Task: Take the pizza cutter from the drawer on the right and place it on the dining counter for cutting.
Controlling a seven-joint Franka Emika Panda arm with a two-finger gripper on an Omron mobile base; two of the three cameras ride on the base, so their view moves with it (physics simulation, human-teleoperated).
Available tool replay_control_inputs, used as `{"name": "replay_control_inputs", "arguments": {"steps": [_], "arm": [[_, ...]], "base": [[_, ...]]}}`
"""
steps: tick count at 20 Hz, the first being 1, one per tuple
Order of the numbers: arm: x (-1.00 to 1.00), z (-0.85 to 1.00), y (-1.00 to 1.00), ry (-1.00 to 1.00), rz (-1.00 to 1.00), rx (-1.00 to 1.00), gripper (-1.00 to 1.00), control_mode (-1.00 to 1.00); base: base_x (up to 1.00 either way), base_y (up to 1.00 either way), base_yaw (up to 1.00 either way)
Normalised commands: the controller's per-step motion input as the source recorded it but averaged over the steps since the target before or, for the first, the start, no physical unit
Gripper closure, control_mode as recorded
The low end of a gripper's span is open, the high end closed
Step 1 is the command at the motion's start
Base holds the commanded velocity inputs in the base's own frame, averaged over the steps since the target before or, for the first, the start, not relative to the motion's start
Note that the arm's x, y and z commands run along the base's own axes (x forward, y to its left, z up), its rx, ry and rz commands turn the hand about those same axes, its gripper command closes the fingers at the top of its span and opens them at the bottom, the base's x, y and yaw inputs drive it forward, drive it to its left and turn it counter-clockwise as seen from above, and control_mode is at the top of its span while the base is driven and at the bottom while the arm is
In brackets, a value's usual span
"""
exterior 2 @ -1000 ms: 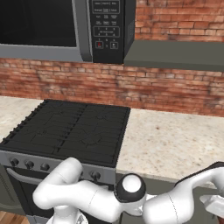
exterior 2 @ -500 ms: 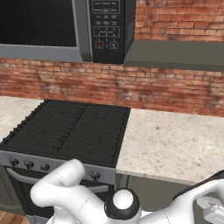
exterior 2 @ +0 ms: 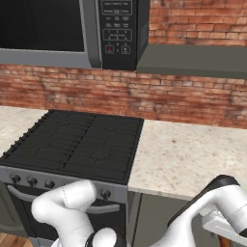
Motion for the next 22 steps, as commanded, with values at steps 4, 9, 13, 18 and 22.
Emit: {"name": "replay_control_inputs", "arguments": {"steps": [4,9,13,18,22], "arm": [[0.00,0.68,0.95,-0.04,0.00,-0.13,1.00,-1.00],[0.00,0.62,0.83,-0.01,-0.01,-0.10,1.00,-1.00],[0.11,0.56,0.83,0.00,-0.06,-0.05,1.00,-1.00],[0.16,0.47,0.76,0.00,-0.05,-0.04,1.00,-1.00],[0.24,0.46,0.72,0.00,-0.05,-0.04,1.00,-1.00]], "base": [[0.00,0.00,0.00],[0.00,0.00,0.00],[0.00,0.00,0.00],[0.00,0.00,0.00],[0.00,0.00,0.00]]}}
